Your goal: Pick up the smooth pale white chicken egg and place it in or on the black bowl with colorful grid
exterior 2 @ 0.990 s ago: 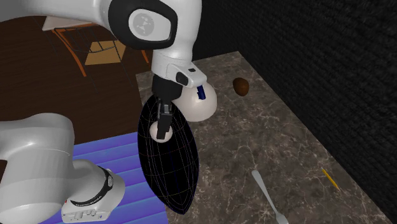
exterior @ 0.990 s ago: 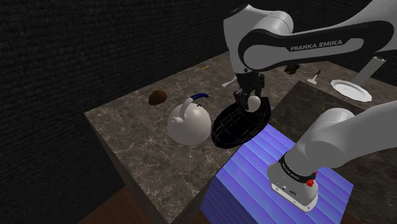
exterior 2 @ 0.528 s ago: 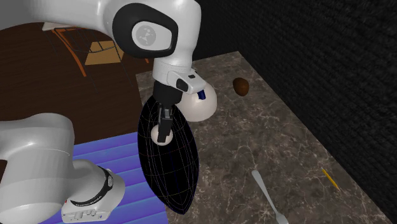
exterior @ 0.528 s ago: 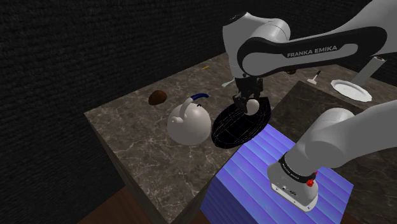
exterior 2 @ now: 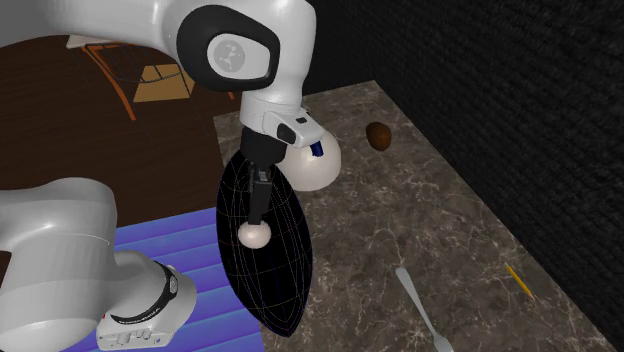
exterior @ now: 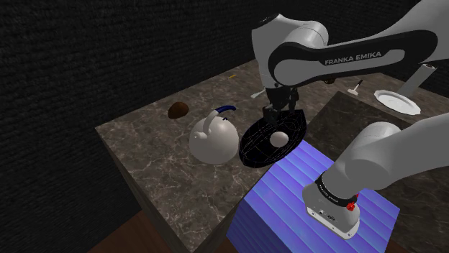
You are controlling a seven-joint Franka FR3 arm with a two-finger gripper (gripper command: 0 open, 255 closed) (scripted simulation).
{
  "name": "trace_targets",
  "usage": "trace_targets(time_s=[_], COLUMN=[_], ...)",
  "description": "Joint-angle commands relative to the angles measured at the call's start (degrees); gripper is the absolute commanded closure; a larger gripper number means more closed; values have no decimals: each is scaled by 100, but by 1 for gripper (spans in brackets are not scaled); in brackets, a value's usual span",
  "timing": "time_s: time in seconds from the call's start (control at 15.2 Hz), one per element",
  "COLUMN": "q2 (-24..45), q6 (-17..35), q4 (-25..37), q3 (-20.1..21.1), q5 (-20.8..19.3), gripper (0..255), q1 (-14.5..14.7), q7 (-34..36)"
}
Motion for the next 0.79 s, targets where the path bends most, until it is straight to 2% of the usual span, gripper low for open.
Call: trace_targets(time_s=[0.0,0.26,0.73], q2=[0,225,225], q6=[0,-638,-638], q4=[0,851,851], q3=[0,74,74], q5=[0,24,24], gripper=[0,0,0], q1=[0,-2,-2], q7=[0,27,27])
